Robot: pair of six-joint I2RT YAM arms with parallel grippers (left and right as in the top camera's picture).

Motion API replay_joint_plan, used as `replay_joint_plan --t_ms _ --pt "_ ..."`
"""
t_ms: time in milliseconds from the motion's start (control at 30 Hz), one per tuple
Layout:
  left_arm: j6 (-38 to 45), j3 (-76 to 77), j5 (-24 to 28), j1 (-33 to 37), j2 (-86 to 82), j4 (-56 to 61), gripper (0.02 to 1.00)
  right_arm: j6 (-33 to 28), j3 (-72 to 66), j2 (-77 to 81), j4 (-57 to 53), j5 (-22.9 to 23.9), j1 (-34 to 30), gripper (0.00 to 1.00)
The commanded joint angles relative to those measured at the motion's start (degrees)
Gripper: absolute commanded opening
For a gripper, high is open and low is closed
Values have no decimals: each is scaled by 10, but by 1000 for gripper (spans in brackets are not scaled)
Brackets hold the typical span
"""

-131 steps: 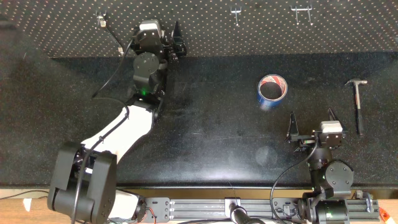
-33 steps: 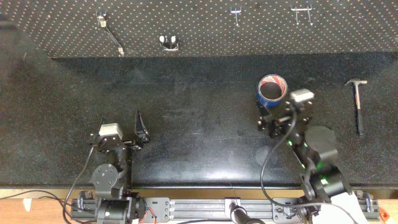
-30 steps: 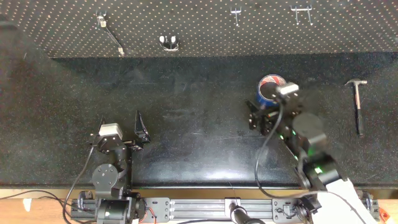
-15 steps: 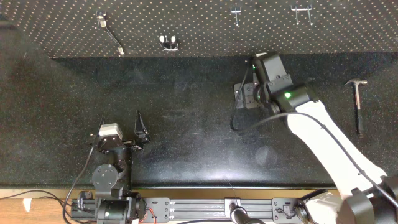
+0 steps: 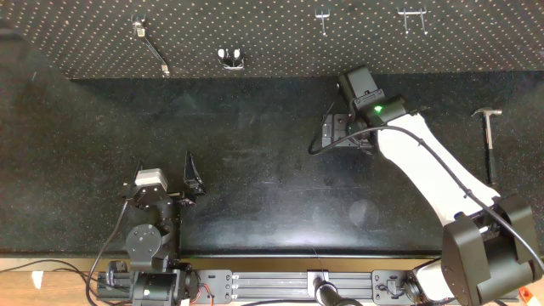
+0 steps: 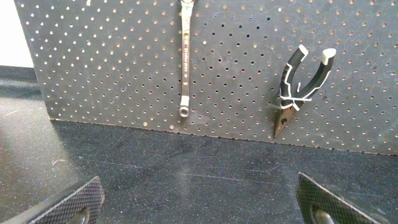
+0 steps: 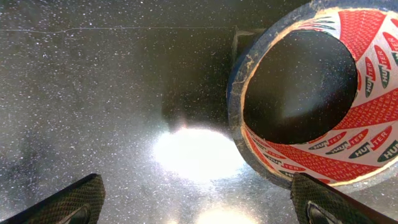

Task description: Place Tools Onto Pegboard

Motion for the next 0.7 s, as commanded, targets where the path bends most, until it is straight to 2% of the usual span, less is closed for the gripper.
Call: replay_joint_plan --t_ms 33,200,333,567,700 --pt "7 -1 6 2 -5 -5 996 -17 2 23 0 32 -2 976" --pt "7 -1 6 2 -5 -5 996 -19 4 23 1 49 -2 976" --pt "7 -1 6 2 -5 -5 996 -45 17 23 -2 59 -2 976" --pt "7 -1 6 2 -5 -5 996 -48 87 23 -81 79 -2 976" --pt "7 -1 6 2 -5 -5 996 -71 92 29 -67 89 -2 974"
